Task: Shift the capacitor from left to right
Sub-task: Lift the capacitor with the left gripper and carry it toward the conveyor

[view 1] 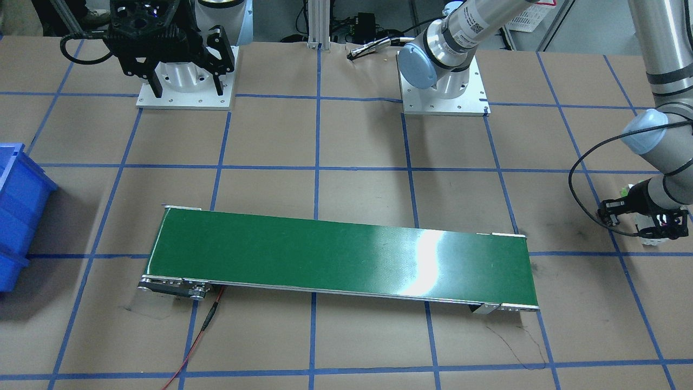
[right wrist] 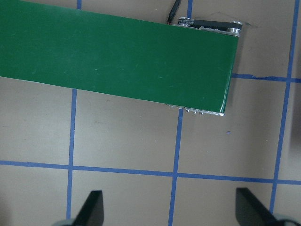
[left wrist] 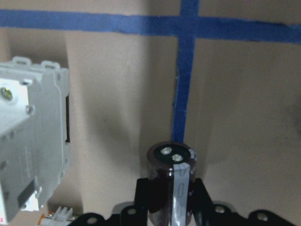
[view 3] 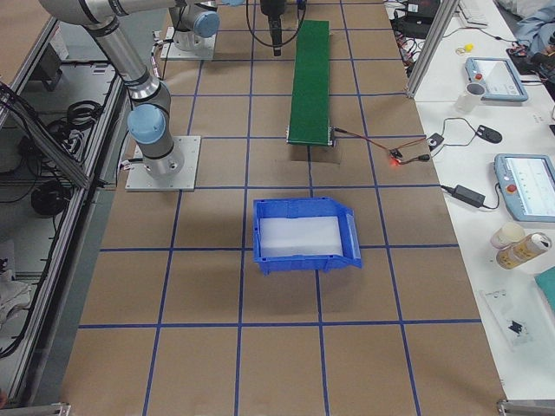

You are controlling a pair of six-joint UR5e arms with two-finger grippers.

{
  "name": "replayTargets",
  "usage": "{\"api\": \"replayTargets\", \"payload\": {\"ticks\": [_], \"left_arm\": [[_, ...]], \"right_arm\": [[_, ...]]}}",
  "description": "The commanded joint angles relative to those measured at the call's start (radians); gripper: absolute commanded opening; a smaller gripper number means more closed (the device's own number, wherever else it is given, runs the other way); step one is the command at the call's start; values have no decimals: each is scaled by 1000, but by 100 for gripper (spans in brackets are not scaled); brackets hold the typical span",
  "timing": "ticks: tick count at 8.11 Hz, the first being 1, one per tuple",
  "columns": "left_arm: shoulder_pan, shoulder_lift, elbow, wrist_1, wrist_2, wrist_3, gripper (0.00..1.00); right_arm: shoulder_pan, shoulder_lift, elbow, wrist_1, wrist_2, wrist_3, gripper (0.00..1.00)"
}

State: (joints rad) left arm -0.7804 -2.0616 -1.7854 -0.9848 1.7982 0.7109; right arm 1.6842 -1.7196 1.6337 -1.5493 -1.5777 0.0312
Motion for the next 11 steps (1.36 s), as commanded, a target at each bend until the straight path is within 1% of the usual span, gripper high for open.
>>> {"api": "replayTargets", "payload": {"ticks": [1,2,3,4,5,6,7,8,9,10,11], "left_arm": [[1,12,1,-12,3,-11,0],[0,38,0,-38,-17,-10,0],[-2,90,3,-155,-77,-5,0],[-14,169,11,-249,-82,-7,0],[-37,251,12,-267,-92,14,0],[-66,302,14,-262,-168,106,0],[-98,314,18,-261,-251,95,0],[-165,327,18,-247,-258,66,0],[-244,330,18,-201,-258,46,0],[-326,325,17,-146,-258,-50,0],[-370,307,17,-108,-261,-117,0]], "right_arm": [[0,0,0,-2,1,1,100],[0,0,0,-2,1,0,100],[0,0,0,0,1,0,100],[0,0,0,-2,1,0,100],[0,0,0,0,1,0,100],[0,0,0,0,-1,0,100],[0,0,0,0,1,0,100],[0,0,0,0,1,0,100],[0,0,0,0,-1,0,100],[0,0,0,0,-1,0,100],[0,0,0,-2,1,0,100]]}}
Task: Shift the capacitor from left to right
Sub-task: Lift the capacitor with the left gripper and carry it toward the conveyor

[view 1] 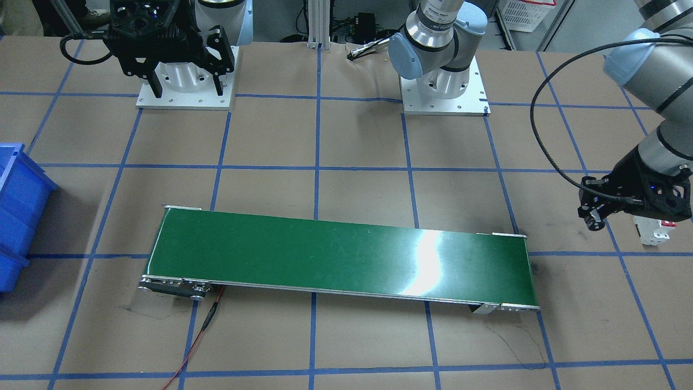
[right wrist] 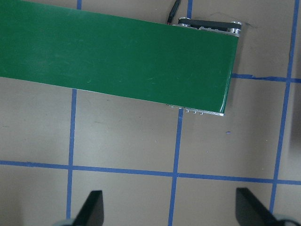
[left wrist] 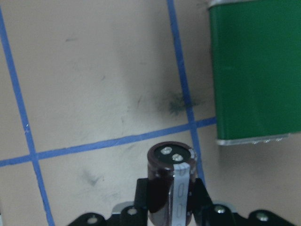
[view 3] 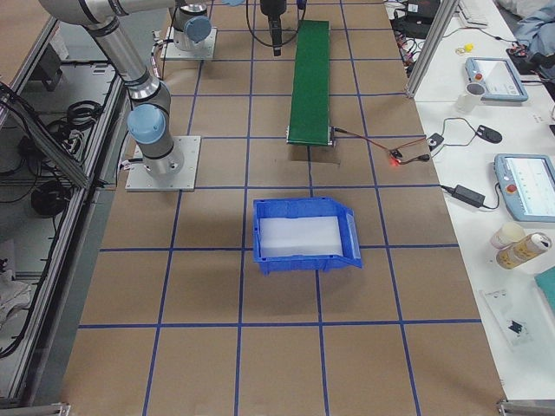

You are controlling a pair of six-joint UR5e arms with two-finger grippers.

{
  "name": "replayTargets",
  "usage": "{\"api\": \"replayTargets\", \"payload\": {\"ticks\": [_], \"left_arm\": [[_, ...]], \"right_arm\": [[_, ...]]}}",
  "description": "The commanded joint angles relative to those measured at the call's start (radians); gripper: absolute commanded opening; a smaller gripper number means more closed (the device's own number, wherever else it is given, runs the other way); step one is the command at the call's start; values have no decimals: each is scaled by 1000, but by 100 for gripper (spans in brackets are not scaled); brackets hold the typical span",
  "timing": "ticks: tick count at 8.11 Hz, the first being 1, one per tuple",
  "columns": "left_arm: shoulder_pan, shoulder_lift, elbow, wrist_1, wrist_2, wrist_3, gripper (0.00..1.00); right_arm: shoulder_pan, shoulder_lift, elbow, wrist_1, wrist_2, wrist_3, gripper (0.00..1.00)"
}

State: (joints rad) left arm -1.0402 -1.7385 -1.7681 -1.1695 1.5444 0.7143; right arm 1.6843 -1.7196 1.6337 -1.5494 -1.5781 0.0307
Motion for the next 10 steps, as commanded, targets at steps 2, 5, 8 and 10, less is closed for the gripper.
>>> {"api": "replayTargets", "payload": {"ticks": [2,5,8,10], "left_arm": [[-142,-90,-2,169,-55,-151,0],[-162,-141,-2,171,-73,-214,0],[-196,-186,1,169,-101,-300,0],[-196,-188,1,165,-90,-302,0]], "right_arm": [[0,0,0,2,0,0,100],[0,0,0,2,0,-2,100],[0,0,2,-9,-2,-9,100],[2,20,3,-12,1,-2,100]]}}
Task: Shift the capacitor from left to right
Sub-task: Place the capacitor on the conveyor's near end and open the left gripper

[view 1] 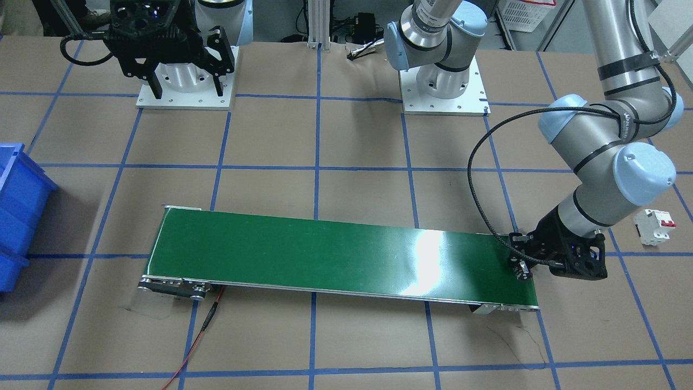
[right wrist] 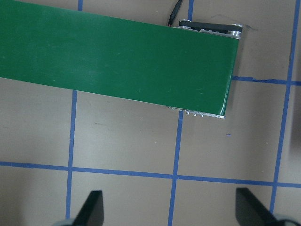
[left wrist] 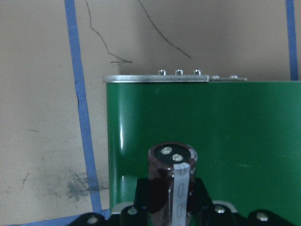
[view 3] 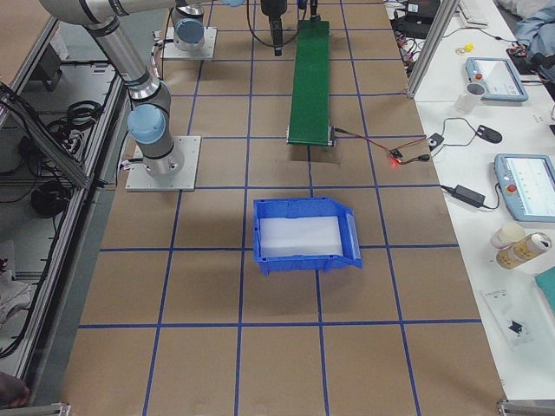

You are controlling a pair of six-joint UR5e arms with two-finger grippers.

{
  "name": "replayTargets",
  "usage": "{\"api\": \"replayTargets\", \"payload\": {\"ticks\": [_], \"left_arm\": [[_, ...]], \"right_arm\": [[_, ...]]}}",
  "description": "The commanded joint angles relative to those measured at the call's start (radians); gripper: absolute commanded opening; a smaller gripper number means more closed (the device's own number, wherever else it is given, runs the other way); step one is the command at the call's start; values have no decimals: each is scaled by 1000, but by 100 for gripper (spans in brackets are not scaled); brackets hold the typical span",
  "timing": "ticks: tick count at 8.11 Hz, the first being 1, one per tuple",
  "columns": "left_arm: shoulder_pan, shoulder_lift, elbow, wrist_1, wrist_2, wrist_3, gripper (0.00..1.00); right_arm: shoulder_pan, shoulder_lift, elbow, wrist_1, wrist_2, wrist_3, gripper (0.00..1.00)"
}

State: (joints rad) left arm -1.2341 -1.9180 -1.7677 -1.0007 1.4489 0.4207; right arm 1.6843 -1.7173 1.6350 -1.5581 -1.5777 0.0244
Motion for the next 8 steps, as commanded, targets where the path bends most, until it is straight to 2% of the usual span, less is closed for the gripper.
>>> {"api": "replayTargets", "payload": {"ticks": [1,2,3,4,5,7,8], "left_arm": [[-5,-6,1,-12,10,-17,78],[-11,8,1,-33,33,-95,100],[-51,22,1,-70,136,-117,100],[-111,72,2,-72,187,-144,100],[-143,136,2,-91,189,-152,100],[-160,274,4,-214,182,-181,100],[-160,325,10,-264,182,-188,100]], "right_arm": [[2,27,2,-5,11,5,100],[2,53,-1,-28,15,-7,100],[2,68,-3,-51,7,-7,100],[0,74,-3,-53,10,6,100],[0,77,-3,-57,1,6,100],[0,163,-1,-171,1,-4,100],[0,207,3,-181,11,-3,100]]}}
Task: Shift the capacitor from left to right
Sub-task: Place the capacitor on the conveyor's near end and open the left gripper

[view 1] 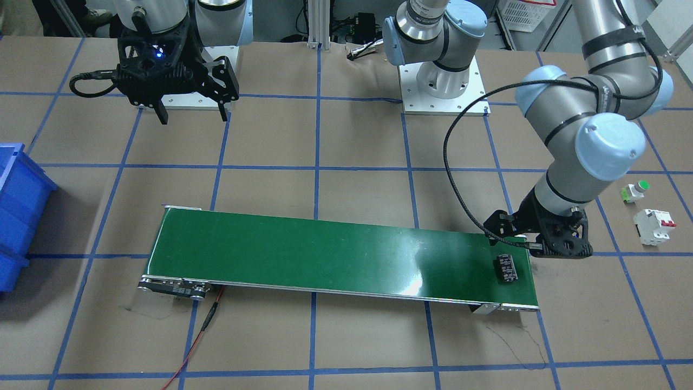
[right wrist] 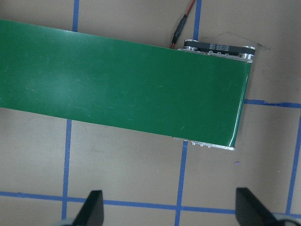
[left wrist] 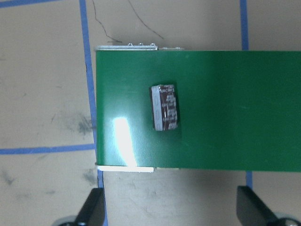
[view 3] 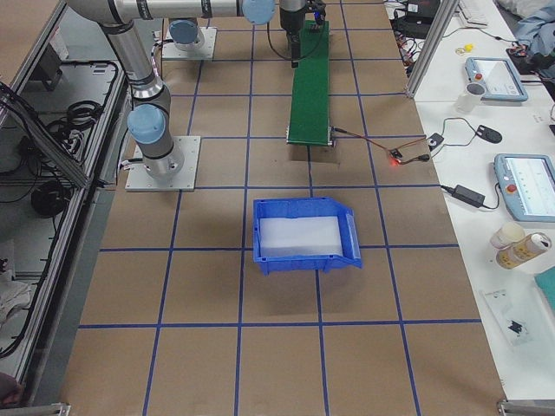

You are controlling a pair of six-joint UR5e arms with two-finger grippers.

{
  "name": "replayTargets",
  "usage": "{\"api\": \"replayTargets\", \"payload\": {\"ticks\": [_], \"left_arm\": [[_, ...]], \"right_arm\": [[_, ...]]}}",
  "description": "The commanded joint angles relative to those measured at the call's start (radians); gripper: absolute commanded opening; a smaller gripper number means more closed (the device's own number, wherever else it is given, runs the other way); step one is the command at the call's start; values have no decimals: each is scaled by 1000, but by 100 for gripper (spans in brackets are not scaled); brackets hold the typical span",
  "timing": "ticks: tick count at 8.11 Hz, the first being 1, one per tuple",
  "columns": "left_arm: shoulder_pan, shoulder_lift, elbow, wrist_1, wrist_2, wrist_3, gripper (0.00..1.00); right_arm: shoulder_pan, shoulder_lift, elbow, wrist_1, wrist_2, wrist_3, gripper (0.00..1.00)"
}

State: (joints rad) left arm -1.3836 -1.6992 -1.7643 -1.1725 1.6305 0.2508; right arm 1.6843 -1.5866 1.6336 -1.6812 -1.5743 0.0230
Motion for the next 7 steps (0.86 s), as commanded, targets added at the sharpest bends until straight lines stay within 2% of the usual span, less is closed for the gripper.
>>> {"api": "replayTargets", "payload": {"ticks": [1,3,4,5,7], "left_arm": [[-9,125,9,-161,8,-45,100],[-9,130,6,-176,6,-45,100],[-11,131,5,-179,6,-47,100],[-11,142,6,-217,12,-45,100],[-11,139,6,-220,40,-42,100]], "right_arm": [[0,127,5,-90,8,-6,100],[-17,218,28,-185,11,-6,100],[-65,227,63,-236,43,-9,100],[-118,249,121,-309,98,-103,100],[-144,255,199,-411,109,-132,100]]}}
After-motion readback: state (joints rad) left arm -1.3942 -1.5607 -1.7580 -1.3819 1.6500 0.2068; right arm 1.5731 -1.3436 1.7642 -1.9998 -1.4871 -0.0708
